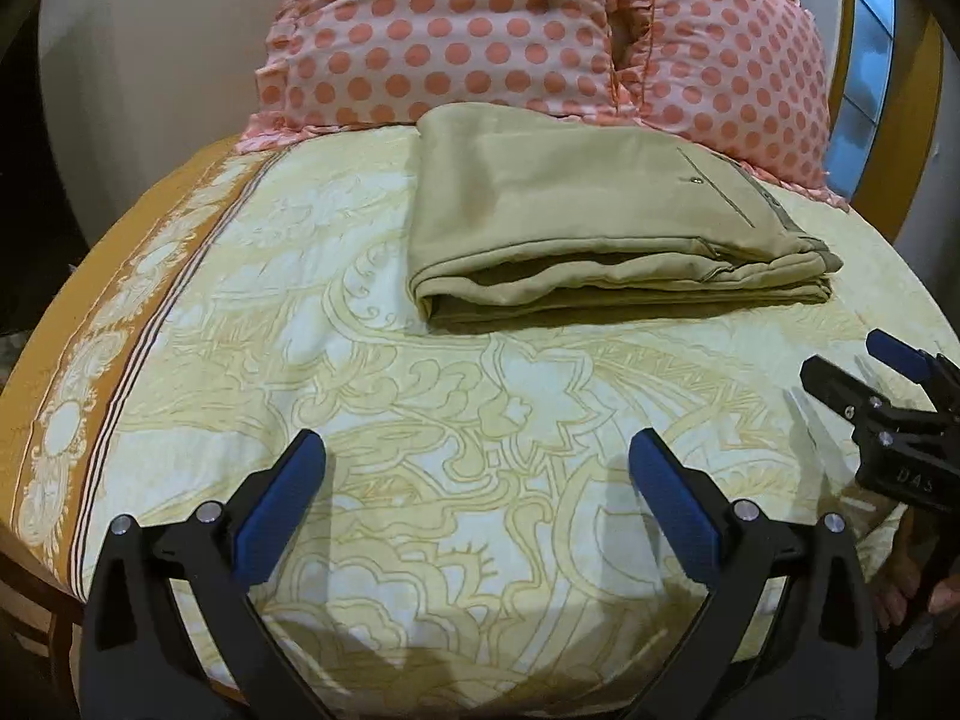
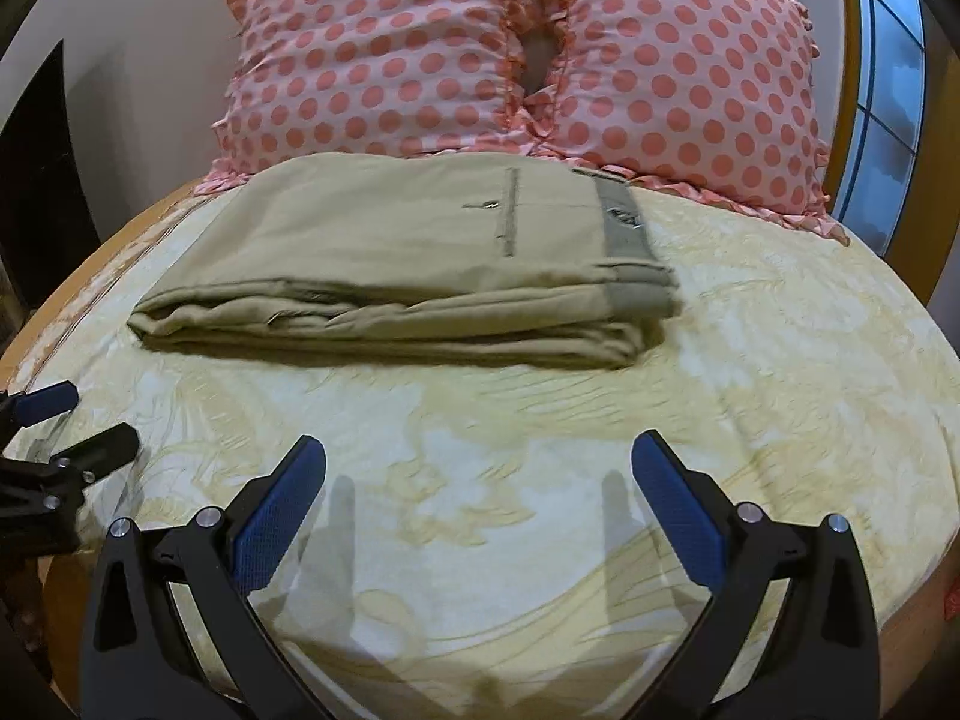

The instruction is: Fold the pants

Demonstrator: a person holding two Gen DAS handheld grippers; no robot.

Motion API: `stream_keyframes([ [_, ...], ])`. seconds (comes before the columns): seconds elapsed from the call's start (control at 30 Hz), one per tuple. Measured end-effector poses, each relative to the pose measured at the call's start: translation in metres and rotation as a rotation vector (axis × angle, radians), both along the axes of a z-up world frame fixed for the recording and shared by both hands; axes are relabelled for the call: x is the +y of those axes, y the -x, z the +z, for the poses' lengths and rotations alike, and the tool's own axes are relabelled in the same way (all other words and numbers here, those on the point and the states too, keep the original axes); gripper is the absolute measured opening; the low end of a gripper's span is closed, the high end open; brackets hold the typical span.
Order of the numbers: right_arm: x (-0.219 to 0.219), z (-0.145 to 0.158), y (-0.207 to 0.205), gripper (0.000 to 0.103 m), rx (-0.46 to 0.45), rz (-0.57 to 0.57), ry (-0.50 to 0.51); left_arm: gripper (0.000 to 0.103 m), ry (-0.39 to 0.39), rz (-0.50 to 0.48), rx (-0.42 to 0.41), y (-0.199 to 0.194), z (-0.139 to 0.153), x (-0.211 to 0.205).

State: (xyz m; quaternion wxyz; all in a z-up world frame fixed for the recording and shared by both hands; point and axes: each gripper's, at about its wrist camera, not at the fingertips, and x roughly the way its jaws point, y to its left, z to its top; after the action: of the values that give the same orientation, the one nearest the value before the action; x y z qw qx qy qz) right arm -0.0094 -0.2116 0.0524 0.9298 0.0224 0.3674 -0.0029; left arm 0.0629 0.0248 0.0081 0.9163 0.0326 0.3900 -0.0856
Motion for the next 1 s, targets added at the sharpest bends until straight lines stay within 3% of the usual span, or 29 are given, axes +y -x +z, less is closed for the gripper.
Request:
stream_keyframes([
  [0.1,0.01,-0.004,0.002,0.102,0.001,-0.009,0.051,0.101,-0.025,0.019,-0.016,0.002,-0.002,-0.004],
  [0.27,0.0,-0.008,0.005,0.102,-0.022,-0.031,-0.051,0.101,-0.016,0.026,-0.051,0.006,-0.004,-0.003],
  [0.33,0.006,-0.009,0.006,0.102,-0.024,-0.032,-0.013,0.101,-0.014,0.026,-0.063,0.007,-0.005,-0.003],
  [1.0,0.004,-0.009,0.007,0.102,-0.026,-0.037,-0.018,0.101,-0.014,0.024,-0.075,0.006,-0.005,-0.003],
])
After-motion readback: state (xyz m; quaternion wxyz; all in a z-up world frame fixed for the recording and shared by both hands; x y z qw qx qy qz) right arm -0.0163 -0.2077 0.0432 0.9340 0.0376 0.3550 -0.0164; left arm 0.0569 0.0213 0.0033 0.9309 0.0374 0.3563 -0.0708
